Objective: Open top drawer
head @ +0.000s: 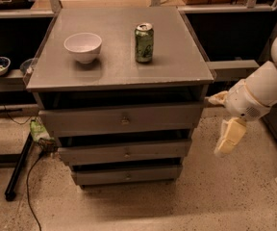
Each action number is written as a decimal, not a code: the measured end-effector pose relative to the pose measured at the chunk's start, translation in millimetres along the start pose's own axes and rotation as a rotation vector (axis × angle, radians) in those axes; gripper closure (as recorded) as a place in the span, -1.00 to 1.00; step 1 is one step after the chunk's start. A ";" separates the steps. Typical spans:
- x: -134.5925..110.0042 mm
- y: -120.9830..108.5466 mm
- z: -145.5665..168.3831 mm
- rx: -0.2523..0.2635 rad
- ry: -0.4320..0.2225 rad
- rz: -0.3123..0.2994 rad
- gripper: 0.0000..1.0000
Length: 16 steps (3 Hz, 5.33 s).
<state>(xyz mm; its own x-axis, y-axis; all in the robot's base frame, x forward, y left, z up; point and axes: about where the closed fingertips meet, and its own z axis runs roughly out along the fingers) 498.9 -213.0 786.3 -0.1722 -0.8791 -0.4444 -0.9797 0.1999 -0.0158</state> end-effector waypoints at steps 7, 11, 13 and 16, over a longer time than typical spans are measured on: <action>-24.3 -40.0 83.8 0.046 -0.134 0.022 -1.00; -45.8 -85.4 101.6 0.076 -0.183 0.012 -1.00; -48.5 -99.2 106.4 0.108 -0.145 0.009 -1.00; -50.1 -105.2 136.7 0.024 -0.169 0.028 -1.00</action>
Offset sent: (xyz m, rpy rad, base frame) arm 0.0028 0.0197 -0.0109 0.0500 0.0221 0.0434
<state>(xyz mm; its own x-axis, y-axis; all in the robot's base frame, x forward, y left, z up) 624.6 -130.8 687.9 -0.1779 -0.7879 -0.5895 -0.9717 0.2354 -0.0214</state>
